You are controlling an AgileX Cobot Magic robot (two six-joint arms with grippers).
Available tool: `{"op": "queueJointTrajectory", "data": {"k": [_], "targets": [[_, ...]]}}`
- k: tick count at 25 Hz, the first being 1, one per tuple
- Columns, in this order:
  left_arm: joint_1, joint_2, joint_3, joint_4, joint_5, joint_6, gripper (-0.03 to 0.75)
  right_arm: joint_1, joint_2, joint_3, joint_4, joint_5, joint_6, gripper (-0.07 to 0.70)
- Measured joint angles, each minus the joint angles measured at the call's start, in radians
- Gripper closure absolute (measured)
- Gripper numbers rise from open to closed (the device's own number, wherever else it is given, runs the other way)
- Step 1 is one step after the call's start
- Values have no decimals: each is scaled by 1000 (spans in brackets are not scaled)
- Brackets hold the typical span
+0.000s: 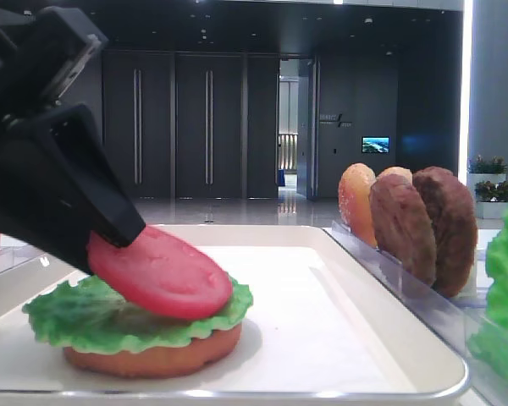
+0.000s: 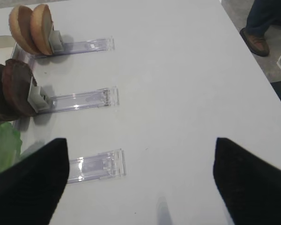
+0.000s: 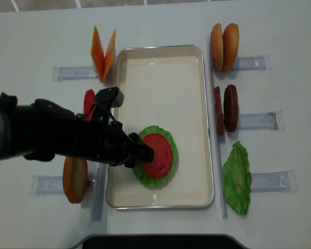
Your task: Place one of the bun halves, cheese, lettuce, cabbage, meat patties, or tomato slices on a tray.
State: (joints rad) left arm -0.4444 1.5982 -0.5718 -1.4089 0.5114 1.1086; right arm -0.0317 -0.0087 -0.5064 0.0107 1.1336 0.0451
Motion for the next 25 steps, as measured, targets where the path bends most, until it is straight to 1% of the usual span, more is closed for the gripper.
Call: {"op": "queueJointTrajectory", "data": {"k": [2,3,4,6,8,11,13,14,16,17,19,22,25], "targets": [[0,-10,-5,24,-24,-25,134,0,0,0,0,0,0,39],[0,-22,-10,45,-42,-55,89,0,0,0,0,0,0,39],[0,-38,-18,80,-56,-87,65,0,0,0,0,0,0,39],[0,-73,-40,164,-69,-181,37,0,0,0,0,0,0,39],[0,-111,-75,260,-71,-266,28,0,0,0,0,0,0,39],[0,-155,-145,398,-47,-395,24,0,0,0,0,0,0,40],[1,-180,-192,512,-19,-498,24,0,0,0,0,0,0,40],[10,-191,-215,588,1,-559,24,0,0,0,0,0,0,40],[35,-208,-254,766,58,-694,24,0,0,0,0,0,0,40],[54,-214,-273,849,97,-771,24,0,0,0,0,0,0,40],[92,-227,-305,1036,181,-889,24,0,0,0,0,0,0,40],[155,-251,-345,1243,323,-1018,24,0,0,0,0,0,0,40],[222,-283,-372,1399,435,-1109,24,0,0,0,0,0,0,40]]}}
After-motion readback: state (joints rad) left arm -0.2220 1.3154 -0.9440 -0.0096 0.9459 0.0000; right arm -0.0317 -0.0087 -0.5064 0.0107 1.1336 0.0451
